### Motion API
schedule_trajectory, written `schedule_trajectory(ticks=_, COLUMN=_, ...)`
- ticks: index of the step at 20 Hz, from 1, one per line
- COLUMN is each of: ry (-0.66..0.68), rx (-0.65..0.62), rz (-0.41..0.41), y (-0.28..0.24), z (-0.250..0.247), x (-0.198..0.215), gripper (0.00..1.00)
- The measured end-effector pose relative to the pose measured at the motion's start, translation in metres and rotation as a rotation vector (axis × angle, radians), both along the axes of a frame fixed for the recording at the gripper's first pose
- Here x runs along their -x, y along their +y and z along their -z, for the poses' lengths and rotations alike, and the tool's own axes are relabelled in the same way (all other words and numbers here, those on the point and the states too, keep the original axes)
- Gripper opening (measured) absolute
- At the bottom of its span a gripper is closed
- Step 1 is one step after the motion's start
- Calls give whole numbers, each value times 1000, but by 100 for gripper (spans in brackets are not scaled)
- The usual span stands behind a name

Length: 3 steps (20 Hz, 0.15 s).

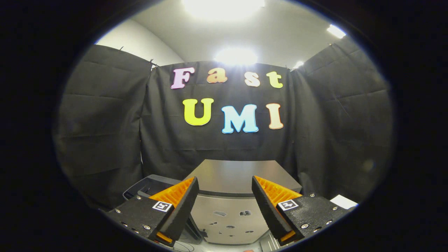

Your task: Put the clothes into the washing machine and then close the washing machine lid.

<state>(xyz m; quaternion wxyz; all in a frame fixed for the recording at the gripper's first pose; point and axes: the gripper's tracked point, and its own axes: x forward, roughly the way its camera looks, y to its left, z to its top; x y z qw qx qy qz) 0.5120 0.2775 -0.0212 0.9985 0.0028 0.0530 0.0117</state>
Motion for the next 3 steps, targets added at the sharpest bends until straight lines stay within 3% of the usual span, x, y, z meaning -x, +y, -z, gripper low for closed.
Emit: schedule_trajectory(ticks=3, ry=-5, rx=-1, rz=2, y=0, z=-2, x=2, gripper=94)
